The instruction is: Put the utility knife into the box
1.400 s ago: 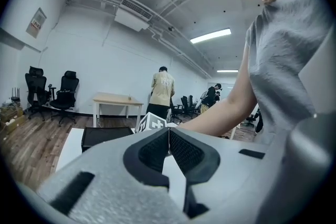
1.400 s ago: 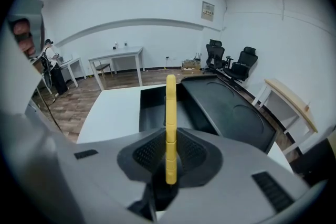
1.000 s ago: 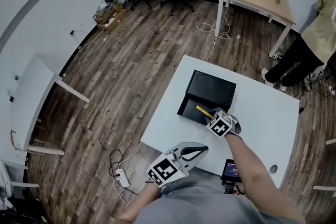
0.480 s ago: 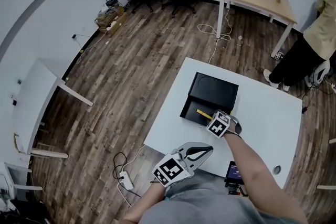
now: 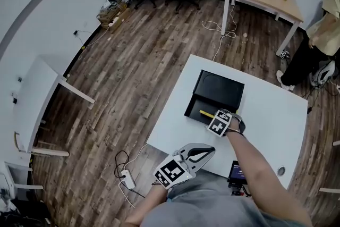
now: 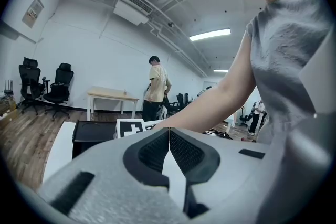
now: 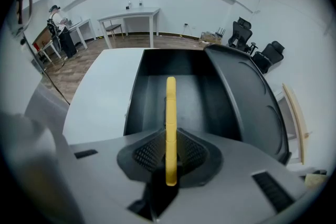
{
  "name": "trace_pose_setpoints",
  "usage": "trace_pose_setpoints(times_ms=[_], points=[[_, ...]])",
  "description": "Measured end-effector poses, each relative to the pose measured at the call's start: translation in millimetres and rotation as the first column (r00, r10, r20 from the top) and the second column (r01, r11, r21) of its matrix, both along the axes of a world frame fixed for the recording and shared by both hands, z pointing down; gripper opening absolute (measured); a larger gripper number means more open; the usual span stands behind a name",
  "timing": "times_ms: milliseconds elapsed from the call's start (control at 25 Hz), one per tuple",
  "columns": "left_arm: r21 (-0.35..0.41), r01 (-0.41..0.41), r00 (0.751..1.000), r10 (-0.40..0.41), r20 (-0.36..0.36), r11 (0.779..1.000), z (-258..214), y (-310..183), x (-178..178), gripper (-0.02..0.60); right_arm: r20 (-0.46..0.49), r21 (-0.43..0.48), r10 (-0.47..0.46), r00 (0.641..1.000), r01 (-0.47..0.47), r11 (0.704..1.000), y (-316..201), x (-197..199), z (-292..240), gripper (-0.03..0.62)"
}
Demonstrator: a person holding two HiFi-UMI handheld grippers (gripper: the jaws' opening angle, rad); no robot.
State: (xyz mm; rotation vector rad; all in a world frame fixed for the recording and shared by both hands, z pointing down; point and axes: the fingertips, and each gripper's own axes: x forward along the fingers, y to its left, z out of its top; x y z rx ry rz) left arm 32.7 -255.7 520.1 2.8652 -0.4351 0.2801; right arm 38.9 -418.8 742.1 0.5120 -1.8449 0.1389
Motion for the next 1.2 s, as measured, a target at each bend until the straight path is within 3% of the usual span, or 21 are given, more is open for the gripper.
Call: trace_pose_setpoints(times_ms=[320, 600, 1200], points=[[-0.005, 0.001, 1.0, -0.001, -0.01, 1.0, 0.0, 0.1, -5.5, 0.018, 0.028, -0.015, 0.011, 1.0, -0.011, 1.0, -0.2, -3.9, -3.5, 0.079], [-0.001, -0.01, 1.0, 0.01, -0.017, 1.0, -1.8, -1.2, -4.9, 0.018, 0.075, -0.013, 0.018, 0.997, -0.018, 1.0, 0.2, -8.1, -18.9, 0.14], [0.021, -0.035, 0.999, 0.035, -0.026, 0.999, -7.3, 3.5, -2.4, 0.018, 0.211, 0.055, 0.044, 0.977, -0.057, 0.997, 3.4, -3.8, -78.5, 0.141]])
